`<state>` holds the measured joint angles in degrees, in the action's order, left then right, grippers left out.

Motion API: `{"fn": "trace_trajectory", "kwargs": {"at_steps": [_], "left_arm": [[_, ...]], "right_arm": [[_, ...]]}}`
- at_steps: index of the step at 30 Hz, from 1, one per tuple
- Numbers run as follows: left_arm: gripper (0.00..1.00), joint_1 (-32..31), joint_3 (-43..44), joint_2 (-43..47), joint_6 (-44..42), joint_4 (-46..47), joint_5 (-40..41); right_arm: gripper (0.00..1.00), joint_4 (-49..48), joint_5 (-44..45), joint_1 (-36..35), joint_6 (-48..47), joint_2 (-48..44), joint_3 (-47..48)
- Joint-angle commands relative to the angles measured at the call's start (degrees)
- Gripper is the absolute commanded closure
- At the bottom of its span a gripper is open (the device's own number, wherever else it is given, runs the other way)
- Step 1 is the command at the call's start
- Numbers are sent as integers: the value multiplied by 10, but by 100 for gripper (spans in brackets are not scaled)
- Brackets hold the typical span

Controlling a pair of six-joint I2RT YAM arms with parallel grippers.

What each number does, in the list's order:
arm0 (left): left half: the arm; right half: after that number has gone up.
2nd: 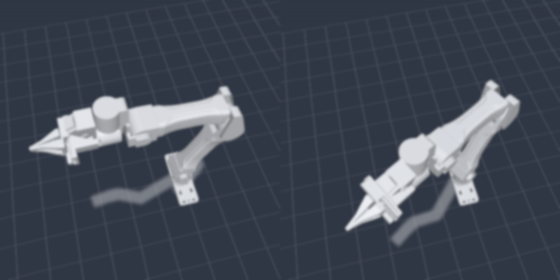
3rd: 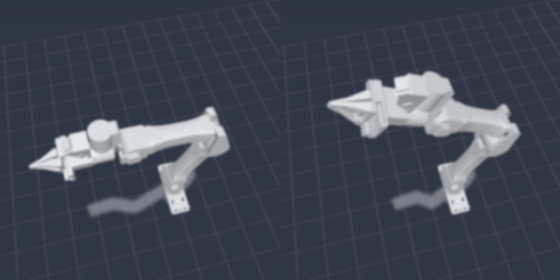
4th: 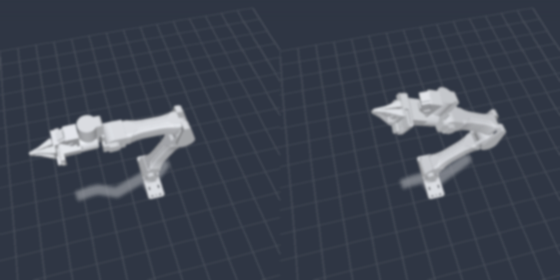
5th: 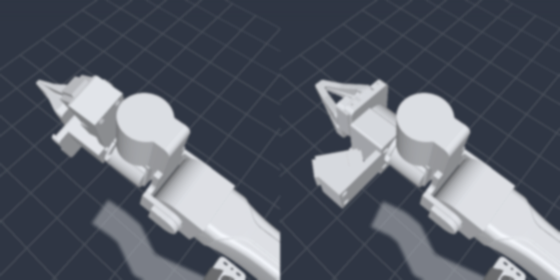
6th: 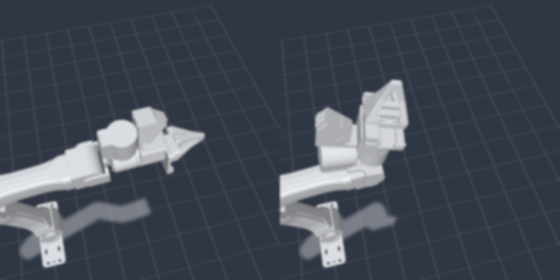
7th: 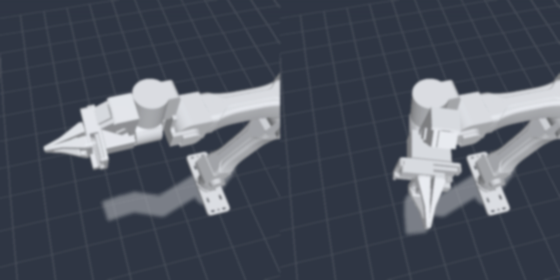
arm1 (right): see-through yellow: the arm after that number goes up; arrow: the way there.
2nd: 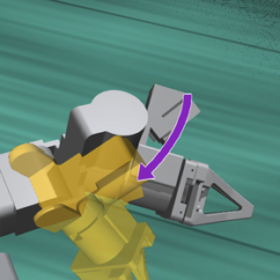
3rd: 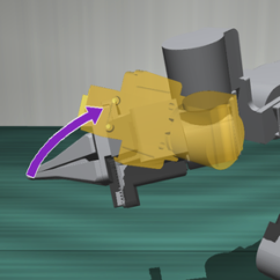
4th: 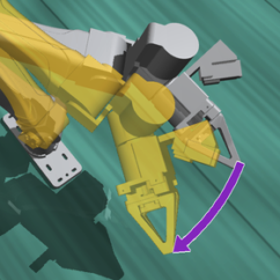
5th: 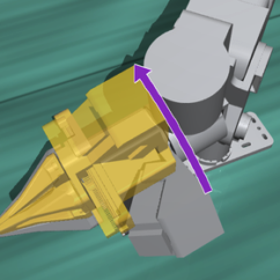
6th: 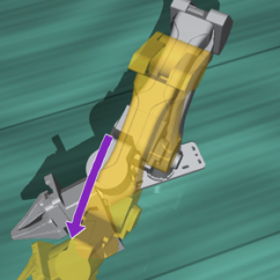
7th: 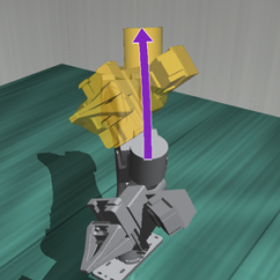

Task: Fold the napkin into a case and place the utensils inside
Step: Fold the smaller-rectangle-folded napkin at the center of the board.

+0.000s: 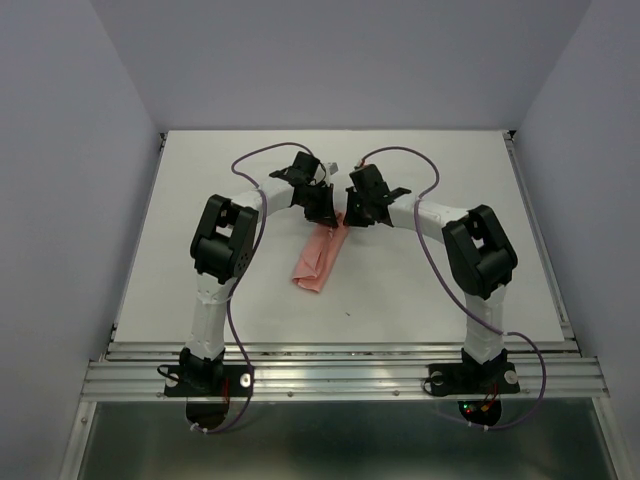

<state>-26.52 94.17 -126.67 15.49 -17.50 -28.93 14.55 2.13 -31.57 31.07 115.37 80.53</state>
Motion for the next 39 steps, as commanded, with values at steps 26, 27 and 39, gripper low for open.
{"fn": "trace_trajectory", "kwargs": {"at_steps": [26, 27, 39], "left_arm": [[100, 9, 11, 41, -14, -24, -27], [100, 9, 10, 42, -14, -24, -27], [100, 9, 12, 39, -15, -23, -34]], "right_arm": [[76, 28, 16, -43, -199, 28, 61], [76, 28, 19, -43, -200, 29, 62], [76, 20, 54, -48, -217, 42, 74]]}}
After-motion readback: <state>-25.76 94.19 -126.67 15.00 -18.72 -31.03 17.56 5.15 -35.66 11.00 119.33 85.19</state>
